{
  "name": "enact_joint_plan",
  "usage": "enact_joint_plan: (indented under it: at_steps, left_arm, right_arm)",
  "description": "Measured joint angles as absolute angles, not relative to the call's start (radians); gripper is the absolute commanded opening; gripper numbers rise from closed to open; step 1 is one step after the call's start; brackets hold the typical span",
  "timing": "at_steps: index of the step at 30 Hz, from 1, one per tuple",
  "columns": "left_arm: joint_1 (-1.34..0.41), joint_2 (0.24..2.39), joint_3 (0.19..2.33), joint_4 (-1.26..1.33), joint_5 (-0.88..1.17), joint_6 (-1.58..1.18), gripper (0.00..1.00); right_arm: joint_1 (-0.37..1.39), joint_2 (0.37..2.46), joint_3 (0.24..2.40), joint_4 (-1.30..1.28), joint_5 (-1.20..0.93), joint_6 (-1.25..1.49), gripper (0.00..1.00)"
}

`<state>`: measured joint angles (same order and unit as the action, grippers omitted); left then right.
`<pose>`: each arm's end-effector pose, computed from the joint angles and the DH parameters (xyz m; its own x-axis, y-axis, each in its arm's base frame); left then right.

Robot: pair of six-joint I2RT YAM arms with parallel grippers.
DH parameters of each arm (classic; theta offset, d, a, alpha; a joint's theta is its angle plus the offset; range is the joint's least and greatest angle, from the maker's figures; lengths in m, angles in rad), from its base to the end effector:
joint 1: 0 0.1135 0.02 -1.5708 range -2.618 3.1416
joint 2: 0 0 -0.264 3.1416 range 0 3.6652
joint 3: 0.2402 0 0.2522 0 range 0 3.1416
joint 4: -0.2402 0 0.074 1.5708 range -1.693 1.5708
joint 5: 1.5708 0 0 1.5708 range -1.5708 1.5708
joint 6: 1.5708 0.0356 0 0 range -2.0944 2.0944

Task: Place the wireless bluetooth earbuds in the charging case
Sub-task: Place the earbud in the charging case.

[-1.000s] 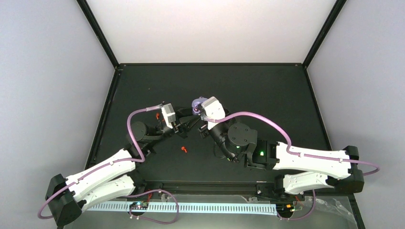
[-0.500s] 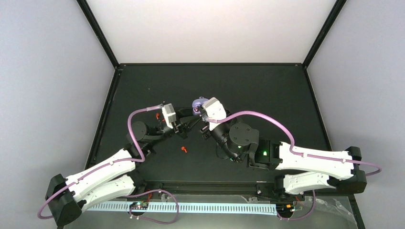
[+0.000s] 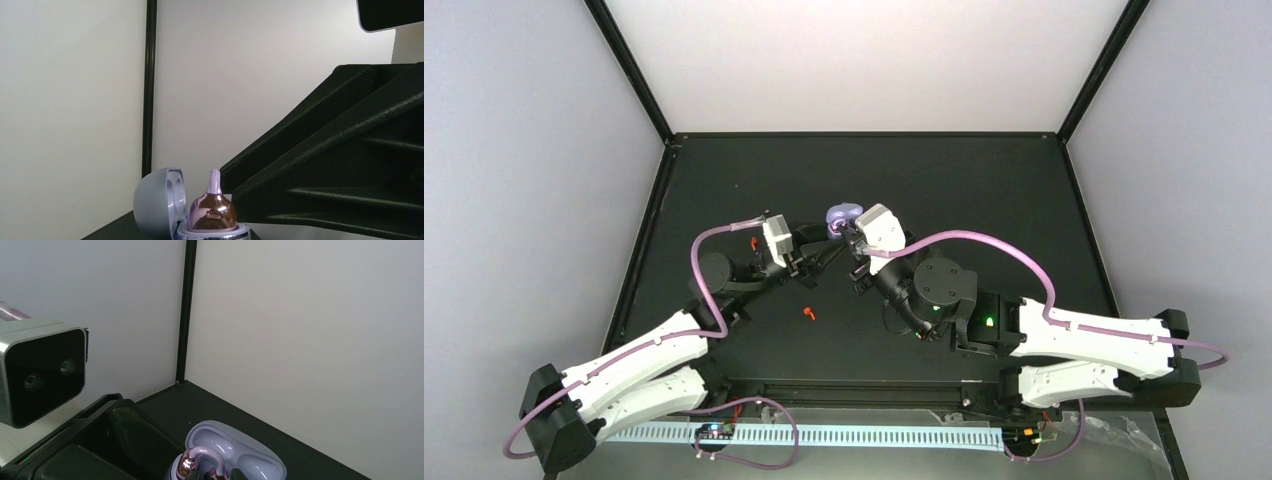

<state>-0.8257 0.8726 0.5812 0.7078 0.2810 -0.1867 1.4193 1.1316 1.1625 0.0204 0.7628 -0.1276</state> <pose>0.1291 -0.1545 0.3466 0.1065 -0.3784 -0.9195 0.9138 0.4018 -0.0595 0.0621 0.2438 0.4251 0.0854 -0.0504 -0.9951 -0.6045 0.7913 -0.0919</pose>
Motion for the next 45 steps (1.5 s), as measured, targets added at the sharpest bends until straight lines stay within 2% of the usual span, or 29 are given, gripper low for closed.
enact_joint_plan:
  at_steps: [29, 45]
  left_arm:
    - [-0.825, 0.873, 0.581, 0.704, 0.305, -0.218, 0.02]
    - [-0.825, 0.872, 0.581, 0.704, 0.307, -0.244, 0.02]
  right_arm:
    - [1.419, 1.138, 1.183, -0.015, 0.75, -0.102, 0.17]
    - [1.419, 1.133, 1.2, -0.054, 0.738, -0.069, 0.24]
